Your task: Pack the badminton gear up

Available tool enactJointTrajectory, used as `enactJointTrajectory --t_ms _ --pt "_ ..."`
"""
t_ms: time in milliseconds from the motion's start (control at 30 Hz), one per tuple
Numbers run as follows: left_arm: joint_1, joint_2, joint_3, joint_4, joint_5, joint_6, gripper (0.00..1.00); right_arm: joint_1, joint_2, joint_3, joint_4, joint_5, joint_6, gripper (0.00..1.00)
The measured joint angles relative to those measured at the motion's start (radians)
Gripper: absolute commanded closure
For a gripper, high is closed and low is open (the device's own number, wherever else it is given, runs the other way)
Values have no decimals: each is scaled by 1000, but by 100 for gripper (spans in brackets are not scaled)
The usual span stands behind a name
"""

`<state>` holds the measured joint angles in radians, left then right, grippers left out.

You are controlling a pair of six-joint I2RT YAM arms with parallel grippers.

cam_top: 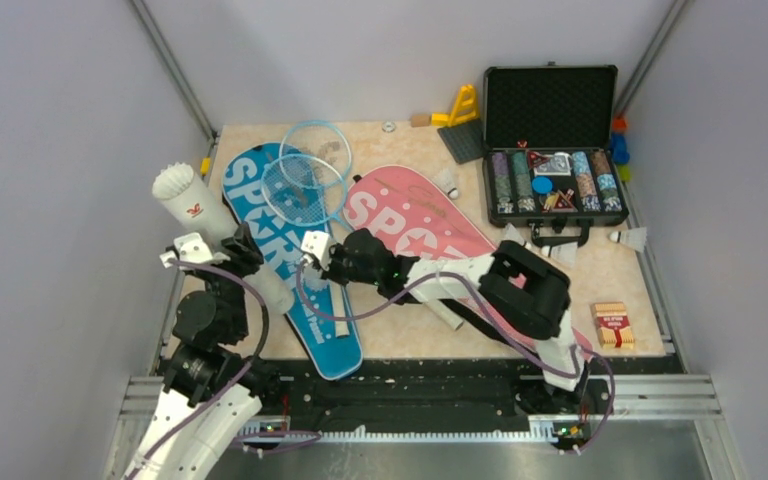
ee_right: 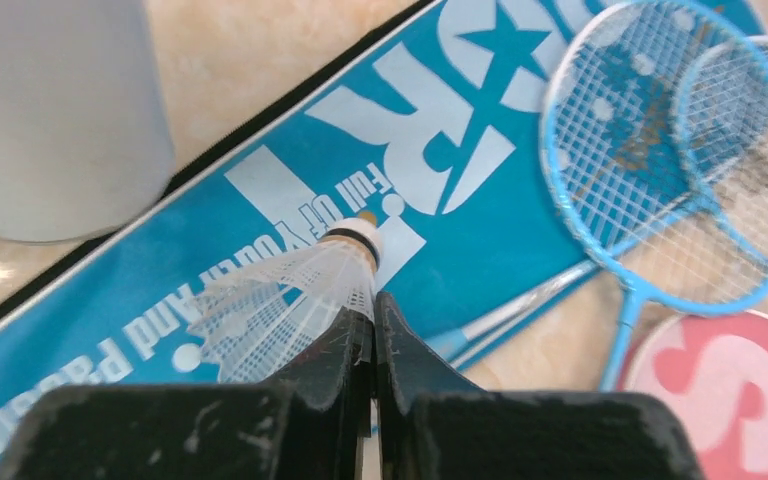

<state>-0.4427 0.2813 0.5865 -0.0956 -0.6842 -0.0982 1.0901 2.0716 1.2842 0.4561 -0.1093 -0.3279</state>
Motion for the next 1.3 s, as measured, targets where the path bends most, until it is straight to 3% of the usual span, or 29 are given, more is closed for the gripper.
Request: enactJointTrajectory --t_ms 233,367,500,767,1033,1300 --pt "0 5 -47 45 165 66 72 -41 -365 -79 -197 -10 142 100" --pt "0 56 -83 105 414 167 71 -140 -588 -24 -454 -81 269 100" --pt "0 193 -89 129 772 325 71 -246 -798 17 -694 -135 369 100" --pt "0 467 17 9 1170 592 72 -242 -1108 72 -1031 -146 463 100" --pt "0 516 50 -19 1386 743 71 -242 -1116 207 -1184 -180 487 100" --pt "0 558 56 -16 1459 752 71 -242 -892 262 -1229 -223 481 100"
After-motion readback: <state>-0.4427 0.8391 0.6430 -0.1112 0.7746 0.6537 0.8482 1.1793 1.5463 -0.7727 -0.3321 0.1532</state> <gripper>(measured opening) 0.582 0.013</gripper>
